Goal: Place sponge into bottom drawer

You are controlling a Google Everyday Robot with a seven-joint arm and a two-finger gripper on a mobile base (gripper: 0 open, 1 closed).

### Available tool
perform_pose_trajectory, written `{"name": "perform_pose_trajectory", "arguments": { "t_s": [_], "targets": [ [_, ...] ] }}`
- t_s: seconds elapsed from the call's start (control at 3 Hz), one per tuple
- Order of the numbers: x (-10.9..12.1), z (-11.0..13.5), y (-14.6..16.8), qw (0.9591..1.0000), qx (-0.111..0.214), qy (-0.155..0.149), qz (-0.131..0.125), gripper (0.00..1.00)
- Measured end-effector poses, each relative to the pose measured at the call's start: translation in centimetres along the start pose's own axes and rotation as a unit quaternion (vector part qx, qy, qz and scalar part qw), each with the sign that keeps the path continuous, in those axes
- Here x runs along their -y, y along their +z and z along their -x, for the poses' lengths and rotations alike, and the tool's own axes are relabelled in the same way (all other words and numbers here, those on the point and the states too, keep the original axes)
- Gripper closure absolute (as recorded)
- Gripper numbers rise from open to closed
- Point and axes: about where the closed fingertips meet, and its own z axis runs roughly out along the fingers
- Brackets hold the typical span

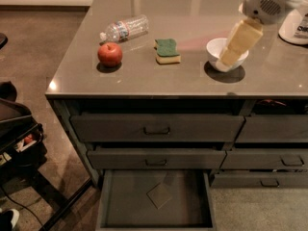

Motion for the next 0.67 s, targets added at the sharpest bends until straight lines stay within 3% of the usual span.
{"name": "perform_pose_trajectory", "arguments": {
  "t_s": [0.33,0.67],
  "targets": [
    [3.0,3.6,5.6,0.9980,0.022,0.019,0.057,0.00],
    [4.8,7.2,10.8,0.9926,0.047,0.035,0.107,0.00]
  ]
}}
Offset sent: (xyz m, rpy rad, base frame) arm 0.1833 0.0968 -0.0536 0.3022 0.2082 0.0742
